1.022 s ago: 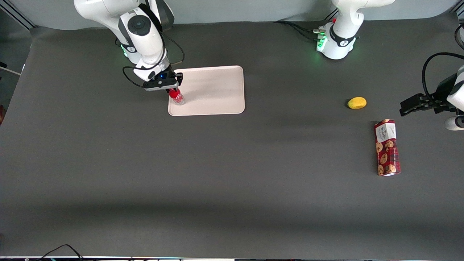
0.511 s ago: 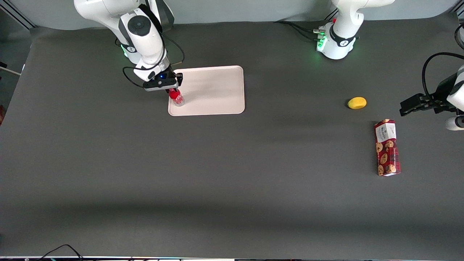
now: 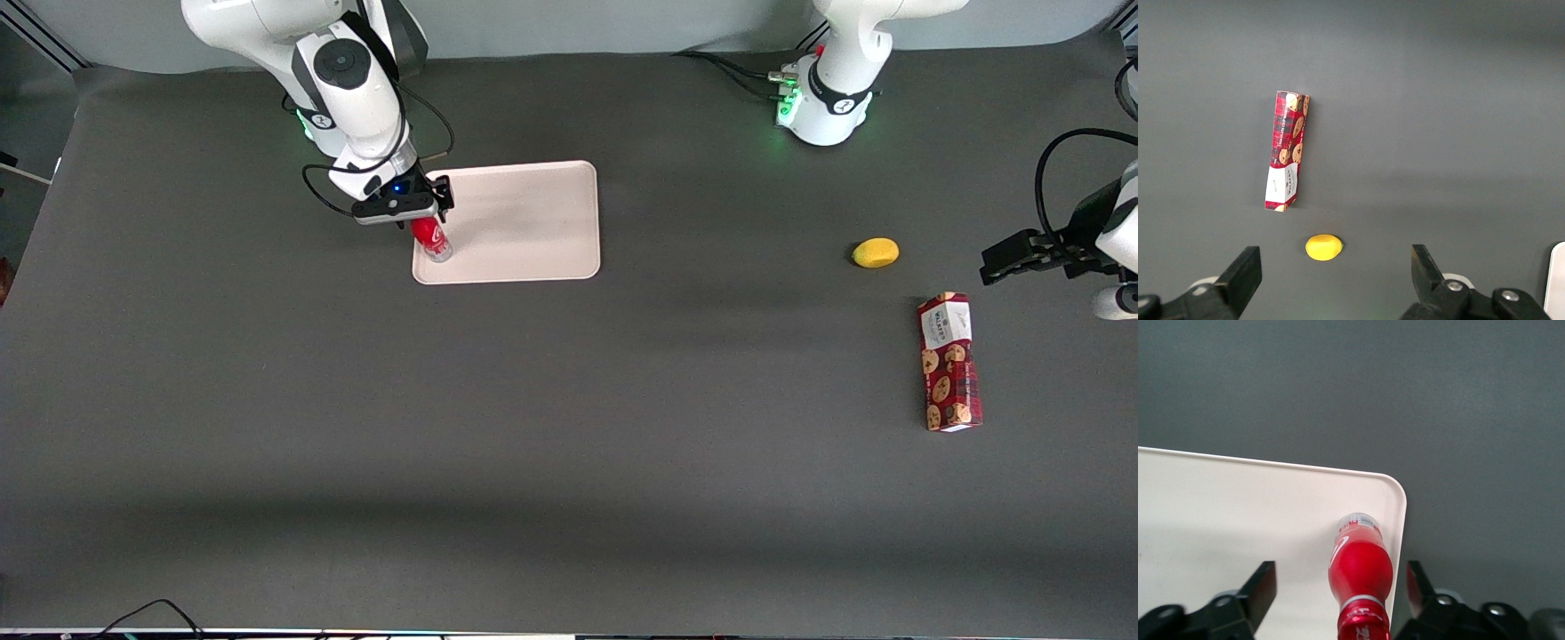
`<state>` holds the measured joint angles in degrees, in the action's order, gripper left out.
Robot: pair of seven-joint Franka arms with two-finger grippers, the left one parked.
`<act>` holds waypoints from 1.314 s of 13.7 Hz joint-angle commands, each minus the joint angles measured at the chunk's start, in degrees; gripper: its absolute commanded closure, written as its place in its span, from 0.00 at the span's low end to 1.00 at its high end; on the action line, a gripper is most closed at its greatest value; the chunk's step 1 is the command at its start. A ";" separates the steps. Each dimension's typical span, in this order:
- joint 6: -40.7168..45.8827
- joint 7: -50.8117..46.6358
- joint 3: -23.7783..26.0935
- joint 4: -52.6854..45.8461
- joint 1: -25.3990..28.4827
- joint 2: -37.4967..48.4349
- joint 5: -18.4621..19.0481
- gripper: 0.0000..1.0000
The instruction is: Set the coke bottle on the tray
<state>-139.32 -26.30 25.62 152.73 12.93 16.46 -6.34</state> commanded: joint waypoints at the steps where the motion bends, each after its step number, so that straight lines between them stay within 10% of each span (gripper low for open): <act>1: -0.34 -0.60 0.66 -0.41 -0.53 0.24 -1.40 0.00; 18: 36.49 10.30 -16.29 -53.04 -16.87 -13.28 2.12 0.00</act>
<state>-105.63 -17.01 10.13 106.87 -2.05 7.93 -5.28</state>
